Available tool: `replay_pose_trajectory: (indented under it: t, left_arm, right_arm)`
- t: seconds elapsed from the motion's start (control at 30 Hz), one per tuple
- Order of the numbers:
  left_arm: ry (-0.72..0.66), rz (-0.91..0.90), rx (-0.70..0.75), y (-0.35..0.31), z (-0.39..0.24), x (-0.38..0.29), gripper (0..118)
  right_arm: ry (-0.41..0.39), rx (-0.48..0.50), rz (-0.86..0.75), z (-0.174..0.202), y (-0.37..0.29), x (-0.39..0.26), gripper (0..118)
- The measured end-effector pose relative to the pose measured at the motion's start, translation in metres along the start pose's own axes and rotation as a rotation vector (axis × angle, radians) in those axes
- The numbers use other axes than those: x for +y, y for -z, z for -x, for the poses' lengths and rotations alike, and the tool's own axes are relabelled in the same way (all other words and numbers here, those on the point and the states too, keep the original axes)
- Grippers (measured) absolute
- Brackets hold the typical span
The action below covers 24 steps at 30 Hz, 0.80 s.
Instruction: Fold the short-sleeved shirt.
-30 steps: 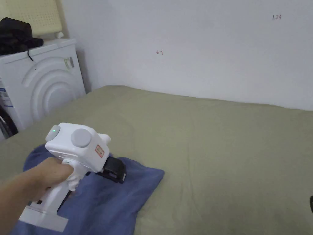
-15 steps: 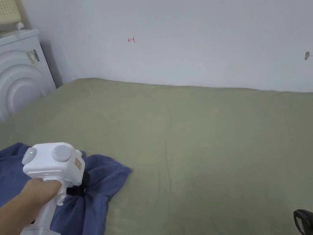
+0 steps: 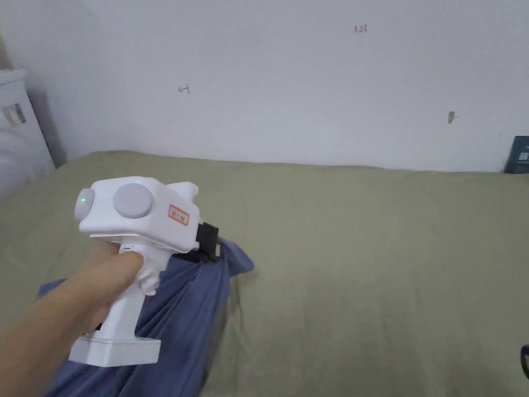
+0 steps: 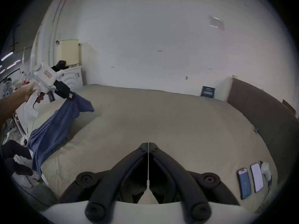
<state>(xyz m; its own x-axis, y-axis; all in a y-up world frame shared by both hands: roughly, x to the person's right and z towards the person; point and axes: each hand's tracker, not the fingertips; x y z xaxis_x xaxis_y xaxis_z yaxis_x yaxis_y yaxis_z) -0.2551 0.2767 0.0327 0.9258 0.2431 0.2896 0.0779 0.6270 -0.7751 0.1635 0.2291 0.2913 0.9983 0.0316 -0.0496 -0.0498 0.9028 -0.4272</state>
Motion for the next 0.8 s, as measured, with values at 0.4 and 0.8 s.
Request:
replay_pose_trajectory:
  t: [0.4,0.8]
  left_arm:
    - [0.402,0.160,-0.481,0.100,-0.324,-0.030,5]
    - [0.235,0.143,-0.427,0.148,-0.335,-0.081,96]
  right_arm:
    - [0.147,-0.326,0.021,-0.106,-0.122,-0.039,0]
    - [0.200,-0.366,0.041,-0.114,-0.147,-0.056,0]
